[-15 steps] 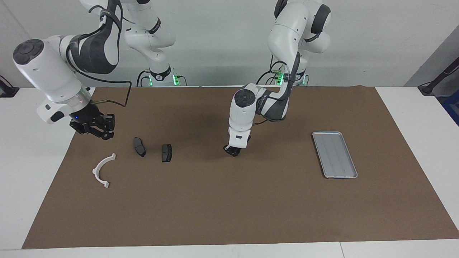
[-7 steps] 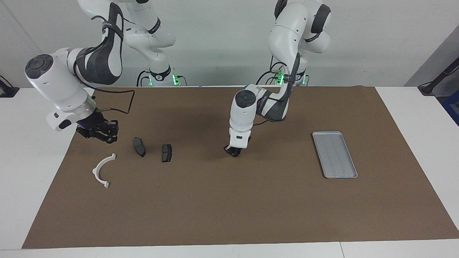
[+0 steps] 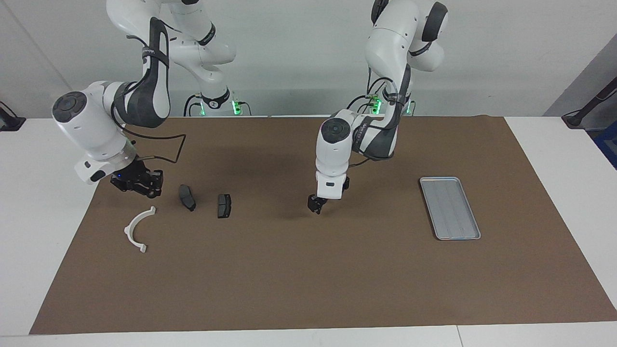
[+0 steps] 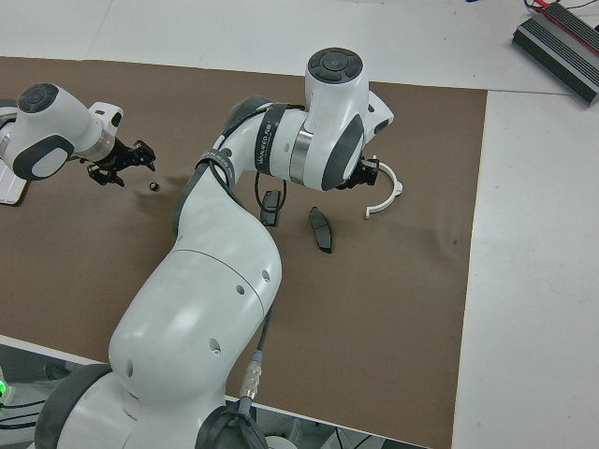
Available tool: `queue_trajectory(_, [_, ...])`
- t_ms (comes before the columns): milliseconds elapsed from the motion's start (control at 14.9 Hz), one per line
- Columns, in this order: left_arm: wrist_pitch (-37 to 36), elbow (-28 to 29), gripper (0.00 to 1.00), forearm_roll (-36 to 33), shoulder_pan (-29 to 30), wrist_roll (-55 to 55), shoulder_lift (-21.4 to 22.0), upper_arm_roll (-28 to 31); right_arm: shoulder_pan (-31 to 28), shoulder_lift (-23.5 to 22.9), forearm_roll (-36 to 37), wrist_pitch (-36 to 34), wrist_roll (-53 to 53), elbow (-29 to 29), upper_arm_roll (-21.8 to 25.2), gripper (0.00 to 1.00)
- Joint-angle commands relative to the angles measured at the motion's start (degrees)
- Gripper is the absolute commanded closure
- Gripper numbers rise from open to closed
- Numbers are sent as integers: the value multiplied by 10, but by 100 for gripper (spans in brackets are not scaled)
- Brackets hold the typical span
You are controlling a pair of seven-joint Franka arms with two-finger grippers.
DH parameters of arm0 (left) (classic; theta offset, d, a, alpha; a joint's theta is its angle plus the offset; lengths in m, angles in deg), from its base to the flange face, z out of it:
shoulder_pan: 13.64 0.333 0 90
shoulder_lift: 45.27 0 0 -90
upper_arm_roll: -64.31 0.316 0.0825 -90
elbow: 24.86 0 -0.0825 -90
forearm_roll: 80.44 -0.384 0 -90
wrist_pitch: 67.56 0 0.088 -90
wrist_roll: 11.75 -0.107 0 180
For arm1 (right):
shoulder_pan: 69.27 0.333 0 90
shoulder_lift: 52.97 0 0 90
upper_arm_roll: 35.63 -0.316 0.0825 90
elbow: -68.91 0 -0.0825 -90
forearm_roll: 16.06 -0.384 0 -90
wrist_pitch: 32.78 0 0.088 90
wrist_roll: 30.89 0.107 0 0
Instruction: Place bearing gear from tray to pile
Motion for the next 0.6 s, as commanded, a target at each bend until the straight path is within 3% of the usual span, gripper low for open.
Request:
queue_trajectory(0, [-46, -4, 0, -11, 39, -11, 63, 10, -14, -13, 15, 41, -2, 9, -14, 100])
queue_trajectory(201, [-82, -5, 0, -4, 97, -69, 117, 9, -13, -40, 15, 95, 5, -1, -27, 100])
queue_trajectory(536, [-148, -9, 0, -4, 195, -199, 164, 11, -13, -70, 15, 140, 40, -29, -56, 100])
